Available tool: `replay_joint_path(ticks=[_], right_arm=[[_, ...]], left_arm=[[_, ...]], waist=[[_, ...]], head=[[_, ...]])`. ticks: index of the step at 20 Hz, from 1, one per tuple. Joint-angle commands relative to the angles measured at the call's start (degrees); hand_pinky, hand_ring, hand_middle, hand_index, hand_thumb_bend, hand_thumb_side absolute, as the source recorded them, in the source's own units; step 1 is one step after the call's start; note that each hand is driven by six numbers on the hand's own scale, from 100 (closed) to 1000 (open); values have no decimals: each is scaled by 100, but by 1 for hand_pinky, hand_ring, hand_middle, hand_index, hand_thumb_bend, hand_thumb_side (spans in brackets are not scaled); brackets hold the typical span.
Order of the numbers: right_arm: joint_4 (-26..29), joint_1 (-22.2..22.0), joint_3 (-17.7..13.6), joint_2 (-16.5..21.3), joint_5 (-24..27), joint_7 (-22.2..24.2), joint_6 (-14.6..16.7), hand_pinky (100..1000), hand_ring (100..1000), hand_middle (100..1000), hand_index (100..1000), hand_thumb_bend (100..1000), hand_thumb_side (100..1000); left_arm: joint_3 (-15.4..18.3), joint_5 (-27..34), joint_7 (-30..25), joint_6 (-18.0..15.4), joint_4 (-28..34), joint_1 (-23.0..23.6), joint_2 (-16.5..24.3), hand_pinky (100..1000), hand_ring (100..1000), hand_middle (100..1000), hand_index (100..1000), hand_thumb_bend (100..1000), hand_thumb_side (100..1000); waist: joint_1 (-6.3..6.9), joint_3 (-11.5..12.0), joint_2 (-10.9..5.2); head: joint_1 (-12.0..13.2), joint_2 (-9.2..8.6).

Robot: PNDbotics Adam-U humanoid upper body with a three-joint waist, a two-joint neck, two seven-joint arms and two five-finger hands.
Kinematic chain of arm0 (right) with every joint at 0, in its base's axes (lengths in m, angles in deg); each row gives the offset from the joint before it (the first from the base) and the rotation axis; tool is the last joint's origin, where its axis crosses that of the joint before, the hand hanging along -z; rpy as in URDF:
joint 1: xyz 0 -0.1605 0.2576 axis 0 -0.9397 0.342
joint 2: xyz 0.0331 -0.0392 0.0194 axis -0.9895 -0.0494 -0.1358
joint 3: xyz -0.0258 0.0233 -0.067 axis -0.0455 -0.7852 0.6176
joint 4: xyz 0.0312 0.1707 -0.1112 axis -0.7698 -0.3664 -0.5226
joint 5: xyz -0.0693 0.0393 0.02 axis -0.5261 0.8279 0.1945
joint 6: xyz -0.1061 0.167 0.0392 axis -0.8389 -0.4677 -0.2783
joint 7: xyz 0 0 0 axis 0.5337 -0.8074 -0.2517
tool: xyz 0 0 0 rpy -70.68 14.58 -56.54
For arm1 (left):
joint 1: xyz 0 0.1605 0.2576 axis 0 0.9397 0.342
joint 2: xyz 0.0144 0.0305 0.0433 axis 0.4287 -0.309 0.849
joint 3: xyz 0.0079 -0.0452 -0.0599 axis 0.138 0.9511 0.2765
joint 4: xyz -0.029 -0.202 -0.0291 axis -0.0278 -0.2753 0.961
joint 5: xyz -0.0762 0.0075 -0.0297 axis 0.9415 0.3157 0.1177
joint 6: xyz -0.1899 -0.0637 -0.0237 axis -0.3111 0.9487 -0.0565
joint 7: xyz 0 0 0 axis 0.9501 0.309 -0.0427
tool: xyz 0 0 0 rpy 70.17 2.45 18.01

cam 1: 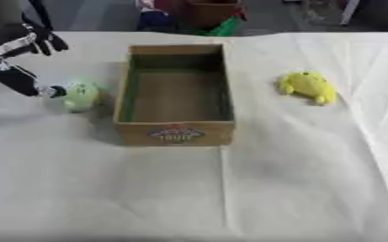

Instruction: Pick up objects on the table and place them in the box.

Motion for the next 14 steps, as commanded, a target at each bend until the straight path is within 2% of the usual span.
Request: replay_joint_path(ticks=[1, 6, 12, 14], right_arm=[[25, 51, -50, 99, 15, 20, 2, 633, 730, 775, 809, 415, 196], [1, 49, -53, 73, 29, 44, 12, 633, 730, 775, 809, 415, 197], [-20, 61, -37, 36, 41, 88, 25, 635, 729, 775, 809, 418, 189], [-30, 60, -39, 27, 42, 94, 27, 635, 729, 774, 808, 418, 190]], left_arm=[[-10, -267, 79, -58, -329, -192, -66, 737, 716, 732, 833, 566, 185], [-61, -670, 240, -153, -931, -387, -419, 739, 720, 741, 835, 569, 183], [-14, -1097, 422, -287, -1684, -644, -852, 730, 710, 731, 830, 524, 176], [-9, -1219, 417, -345, -1898, -704, -961, 722, 687, 704, 818, 475, 171]], waist=[[1, -11, -102], [-20, -19, -112], [-57, -54, -108], [-63, -65, -103]], head=[[-4, -62], [9, -60], [51, -56], [59, -57]])
